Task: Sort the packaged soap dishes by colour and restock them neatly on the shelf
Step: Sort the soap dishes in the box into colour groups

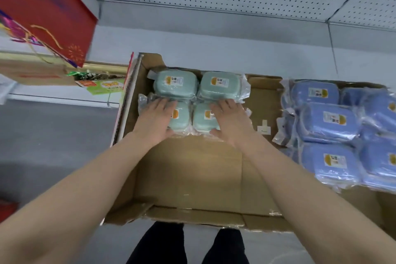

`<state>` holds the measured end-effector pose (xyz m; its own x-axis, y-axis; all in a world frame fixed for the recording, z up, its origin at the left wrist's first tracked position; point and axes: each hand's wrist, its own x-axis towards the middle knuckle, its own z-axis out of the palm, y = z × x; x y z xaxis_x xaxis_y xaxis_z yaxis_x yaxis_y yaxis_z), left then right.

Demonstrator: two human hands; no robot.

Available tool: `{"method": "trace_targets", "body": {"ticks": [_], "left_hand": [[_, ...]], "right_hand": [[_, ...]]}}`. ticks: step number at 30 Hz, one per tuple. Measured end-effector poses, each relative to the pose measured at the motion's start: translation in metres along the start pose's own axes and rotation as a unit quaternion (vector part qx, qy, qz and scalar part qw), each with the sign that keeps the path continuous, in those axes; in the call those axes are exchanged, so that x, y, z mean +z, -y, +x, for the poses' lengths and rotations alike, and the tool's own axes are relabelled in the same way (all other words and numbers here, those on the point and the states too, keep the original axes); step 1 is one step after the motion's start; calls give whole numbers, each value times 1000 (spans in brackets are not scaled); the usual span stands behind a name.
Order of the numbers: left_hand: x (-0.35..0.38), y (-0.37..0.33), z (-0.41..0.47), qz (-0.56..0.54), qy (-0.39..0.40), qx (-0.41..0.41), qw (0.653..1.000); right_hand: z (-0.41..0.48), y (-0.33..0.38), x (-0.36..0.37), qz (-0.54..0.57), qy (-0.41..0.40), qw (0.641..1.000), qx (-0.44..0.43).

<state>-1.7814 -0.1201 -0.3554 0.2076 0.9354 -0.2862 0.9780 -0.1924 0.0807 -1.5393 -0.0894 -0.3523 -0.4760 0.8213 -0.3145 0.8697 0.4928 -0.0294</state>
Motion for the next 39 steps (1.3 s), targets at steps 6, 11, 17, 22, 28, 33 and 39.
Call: {"method": "trace_targets", "body": {"ticks": [6, 11, 17, 22, 28, 33, 39], "left_hand": [[-1, -4, -15, -18, -54, 33, 998], [28, -32, -67, -56, -18, 68, 996], [74, -48, -81, -43, 68, 30, 996], [78, -56, -73, -5, 62, 23, 998], [61, -60, -75, -4, 40, 9, 999], [24, -83, -83, -47, 1, -7, 999], [-48, -148, -96, -114, -87, -26, 989]], "right_hand": [[-34, -5, 5, 18, -60, 996, 58], [-103, 6, 32, 11, -10, 996, 90], [-130, 33, 80, 29, 32, 989, 145], [-122, 36, 93, 24, 20, 987, 156], [-125, 31, 74, 25, -15, 989, 144], [-142, 5, 26, 39, -77, 990, 114], [-186, -67, -41, 43, -150, 984, 84]]}}
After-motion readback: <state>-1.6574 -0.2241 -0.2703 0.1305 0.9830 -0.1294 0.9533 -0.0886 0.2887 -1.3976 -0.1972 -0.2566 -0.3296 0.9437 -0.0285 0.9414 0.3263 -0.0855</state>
